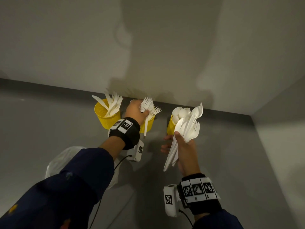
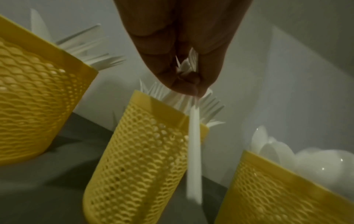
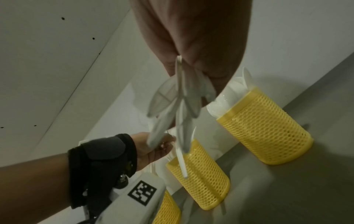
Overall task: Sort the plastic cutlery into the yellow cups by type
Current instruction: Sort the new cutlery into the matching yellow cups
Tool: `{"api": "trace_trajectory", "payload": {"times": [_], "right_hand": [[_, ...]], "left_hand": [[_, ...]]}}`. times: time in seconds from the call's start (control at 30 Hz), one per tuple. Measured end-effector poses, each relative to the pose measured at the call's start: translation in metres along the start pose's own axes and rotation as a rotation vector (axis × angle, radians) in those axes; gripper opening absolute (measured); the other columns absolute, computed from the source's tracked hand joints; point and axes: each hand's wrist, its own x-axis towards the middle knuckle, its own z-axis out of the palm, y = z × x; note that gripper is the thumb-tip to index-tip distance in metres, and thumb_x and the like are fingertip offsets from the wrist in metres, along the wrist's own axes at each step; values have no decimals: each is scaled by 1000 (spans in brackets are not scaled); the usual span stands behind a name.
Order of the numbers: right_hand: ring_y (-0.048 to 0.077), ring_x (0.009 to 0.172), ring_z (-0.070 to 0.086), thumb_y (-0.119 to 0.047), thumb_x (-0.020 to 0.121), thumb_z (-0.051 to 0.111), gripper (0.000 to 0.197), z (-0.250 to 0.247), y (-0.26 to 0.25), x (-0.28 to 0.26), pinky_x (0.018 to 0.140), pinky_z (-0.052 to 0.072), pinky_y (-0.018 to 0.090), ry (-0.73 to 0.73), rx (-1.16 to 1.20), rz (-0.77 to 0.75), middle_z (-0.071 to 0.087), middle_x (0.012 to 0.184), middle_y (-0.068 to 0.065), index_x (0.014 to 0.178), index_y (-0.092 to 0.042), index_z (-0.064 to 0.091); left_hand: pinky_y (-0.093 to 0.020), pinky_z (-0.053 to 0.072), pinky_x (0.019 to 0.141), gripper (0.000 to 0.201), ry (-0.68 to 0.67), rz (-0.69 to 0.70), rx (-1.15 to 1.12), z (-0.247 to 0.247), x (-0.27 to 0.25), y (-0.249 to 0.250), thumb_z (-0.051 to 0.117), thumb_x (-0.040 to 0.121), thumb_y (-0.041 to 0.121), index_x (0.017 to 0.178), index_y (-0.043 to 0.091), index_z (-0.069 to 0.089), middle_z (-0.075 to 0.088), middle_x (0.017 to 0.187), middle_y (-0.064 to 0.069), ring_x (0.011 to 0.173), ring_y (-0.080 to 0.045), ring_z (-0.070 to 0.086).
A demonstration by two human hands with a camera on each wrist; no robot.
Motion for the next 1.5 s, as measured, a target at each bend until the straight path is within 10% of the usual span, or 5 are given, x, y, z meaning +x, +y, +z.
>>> {"api": "trace_trajectory", "payload": {"times": [0.3, 0.77, 1.17, 1.37, 1.5], "right_hand": [[17, 43, 59, -15, 97, 43, 11, 5, -2, -6, 47, 56, 34, 10, 15, -19, 67, 63, 3, 96, -19, 53], [18, 45, 59, -17, 97, 44, 21, 4, 4, -5, 49, 57, 35, 21, 8, 14, 67, 68, 6, 116, -11, 46], [18, 46, 60, -17, 95, 48, 7, 5, 4, -7, 49, 57, 34, 15, -50, 10, 66, 73, 9, 97, -21, 54], [15, 44, 57, -19, 95, 50, 16, 7, -2, -14, 46, 53, 29, -2, -96, -25, 67, 68, 4, 83, -17, 60], [19, 61, 64, -18, 95, 48, 14, 13, 2, -18, 59, 56, 33, -31, -3, 12, 72, 78, 7, 95, -13, 62]], "left_hand": [[-15, 53, 65, 18, 281, -115, -504, -11, 3, 4, 57, 87, 14, 102, 7, 49, 57, 78, -1, 54, 0, 59], [-9, 48, 48, 31, 271, -157, -542, 4, 1, -18, 55, 86, 6, 116, 2, 48, 56, 99, -14, 66, -19, 58], [-21, 51, 44, 47, -296, -272, -196, 2, -9, -16, 74, 73, 11, 113, 3, 51, 65, 112, -12, 68, -20, 58], [-44, 55, 77, 76, -170, -122, -86, -16, -34, -15, 81, 61, 6, 126, 19, 44, 50, 127, -9, 93, -29, 59], [-35, 50, 69, 36, -49, -44, -202, -31, -73, -13, 74, 71, 13, 99, 19, 53, 54, 97, -1, 74, -17, 56]]}}
